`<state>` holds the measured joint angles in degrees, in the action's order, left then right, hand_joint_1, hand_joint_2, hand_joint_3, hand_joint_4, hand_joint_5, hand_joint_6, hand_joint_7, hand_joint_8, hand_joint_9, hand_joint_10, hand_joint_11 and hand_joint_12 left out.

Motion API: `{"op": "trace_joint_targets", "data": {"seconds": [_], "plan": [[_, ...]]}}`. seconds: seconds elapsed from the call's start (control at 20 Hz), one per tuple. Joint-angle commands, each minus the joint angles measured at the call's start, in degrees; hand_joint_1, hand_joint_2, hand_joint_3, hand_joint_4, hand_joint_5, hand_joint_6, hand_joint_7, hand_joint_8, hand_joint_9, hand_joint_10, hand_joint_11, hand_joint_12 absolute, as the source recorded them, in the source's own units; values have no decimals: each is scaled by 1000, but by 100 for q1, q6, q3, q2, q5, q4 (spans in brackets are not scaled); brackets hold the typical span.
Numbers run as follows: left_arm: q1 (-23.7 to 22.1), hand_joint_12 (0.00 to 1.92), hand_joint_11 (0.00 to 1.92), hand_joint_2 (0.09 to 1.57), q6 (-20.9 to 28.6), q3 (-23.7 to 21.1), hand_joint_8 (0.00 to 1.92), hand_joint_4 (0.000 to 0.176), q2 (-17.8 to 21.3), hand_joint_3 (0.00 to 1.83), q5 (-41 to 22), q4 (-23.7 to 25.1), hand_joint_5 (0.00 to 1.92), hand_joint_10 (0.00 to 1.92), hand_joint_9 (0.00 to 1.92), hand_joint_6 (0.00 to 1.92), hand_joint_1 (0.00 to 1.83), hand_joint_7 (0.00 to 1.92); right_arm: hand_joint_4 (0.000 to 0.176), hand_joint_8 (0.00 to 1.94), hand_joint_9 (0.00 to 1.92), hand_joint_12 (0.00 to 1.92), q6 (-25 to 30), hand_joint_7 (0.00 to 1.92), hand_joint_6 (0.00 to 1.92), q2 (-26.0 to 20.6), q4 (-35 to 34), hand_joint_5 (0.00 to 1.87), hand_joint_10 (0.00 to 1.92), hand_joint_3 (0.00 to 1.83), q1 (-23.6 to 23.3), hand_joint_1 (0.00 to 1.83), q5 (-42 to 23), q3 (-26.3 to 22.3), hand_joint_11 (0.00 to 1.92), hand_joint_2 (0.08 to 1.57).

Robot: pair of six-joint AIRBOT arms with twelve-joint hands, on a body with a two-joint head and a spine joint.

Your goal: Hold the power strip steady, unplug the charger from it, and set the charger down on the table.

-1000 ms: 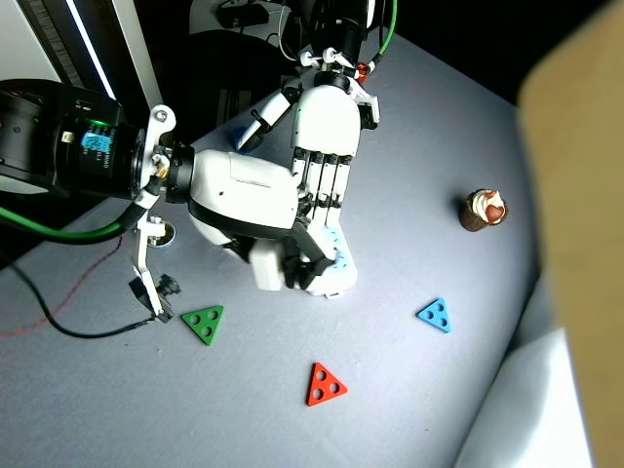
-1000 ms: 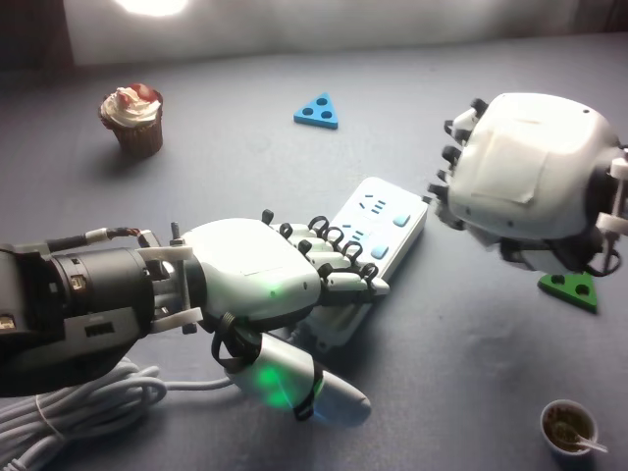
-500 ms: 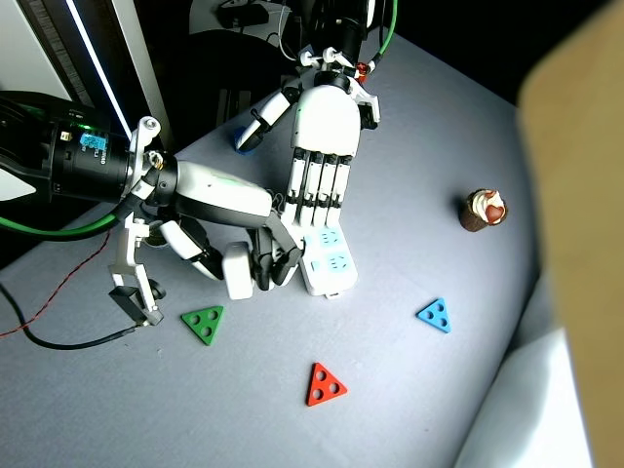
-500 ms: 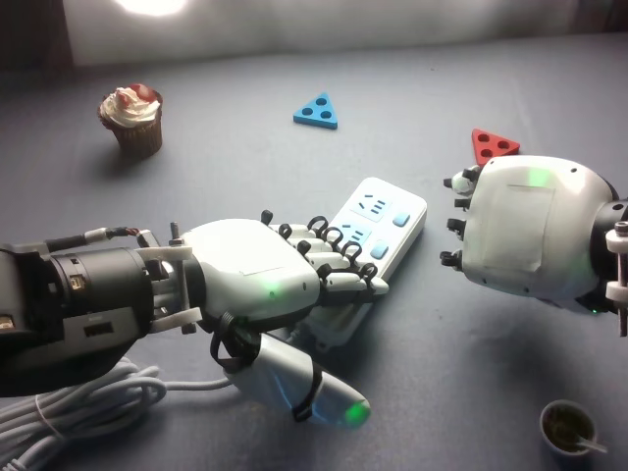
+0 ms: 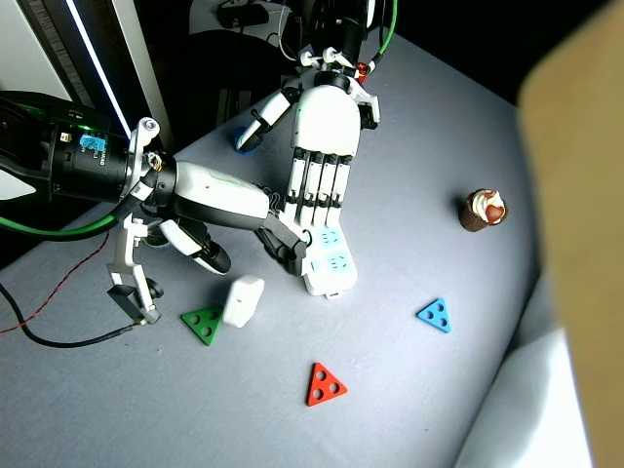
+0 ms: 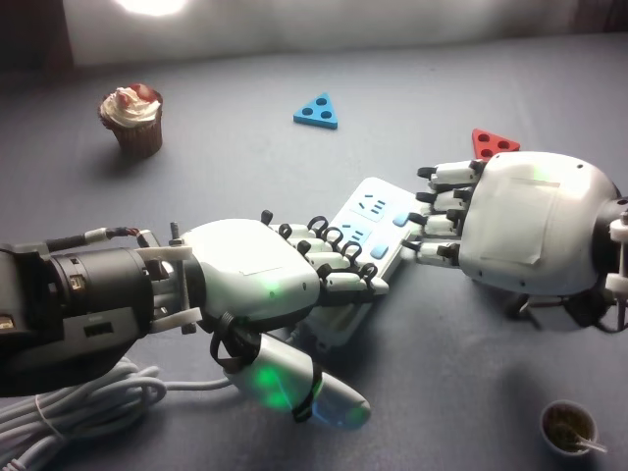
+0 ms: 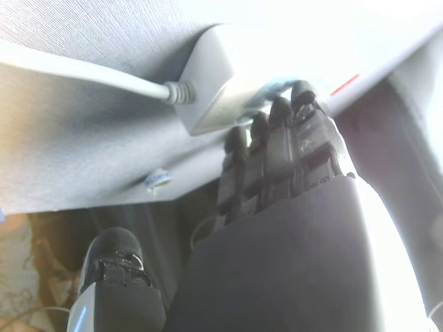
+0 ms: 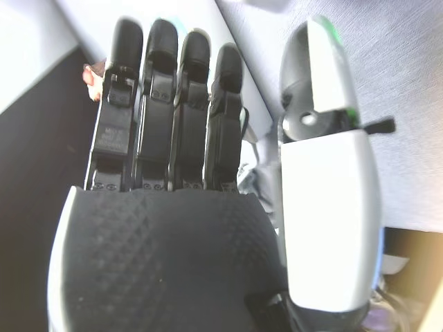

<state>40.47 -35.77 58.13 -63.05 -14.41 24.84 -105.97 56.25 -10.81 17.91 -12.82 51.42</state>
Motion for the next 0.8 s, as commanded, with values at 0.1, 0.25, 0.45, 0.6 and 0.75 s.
{"op": "trace_joint_targets", "data": {"seconds": [0.1, 0.25, 0.45, 0.6, 0.75], "plan": [[6, 22, 112, 988, 27, -16, 5, 0, 19, 0, -296, -31, 159, 7, 124, 5, 0, 147, 0, 0, 195, 482, -31, 172, 0, -345, -1224, 155, 0, 0, -363, 707, -168, -134, 23, 933], [6, 24, 116, 987, 30, -21, 6, 0, 22, 0, -297, -31, 161, 8, 127, 6, 0, 150, 0, 0, 181, 471, -17, 156, 0, -591, -2459, 139, 0, 0, -1031, 698, 1291, -213, 9, 927], [8, 25, 118, 988, 30, -21, 8, 0, 23, 0, -295, -31, 167, 8, 142, 10, 0, 163, 0, 0, 58, 174, -225, 43, 0, -1042, -3116, 8, 1, 0, -1219, 499, 1753, -537, 0, 846], [7, 26, 122, 994, 31, -17, 6, 0, 27, 1, -297, -42, 180, 5, 139, 12, 0, 163, 0, 0, 12, 29, -733, 1, 0, -1547, -3922, 0, 2, 0, -1199, 385, 1769, -755, 0, 852], [7, 19, 105, 980, 31, -28, 3, 0, 38, 0, -308, -52, 177, 2, 123, 8, 0, 152, 0, 1, 6, 4, -758, 2, 0, -1995, -3954, 0, 2, 9, -1145, 126, 1611, -815, 8, 872]]}}
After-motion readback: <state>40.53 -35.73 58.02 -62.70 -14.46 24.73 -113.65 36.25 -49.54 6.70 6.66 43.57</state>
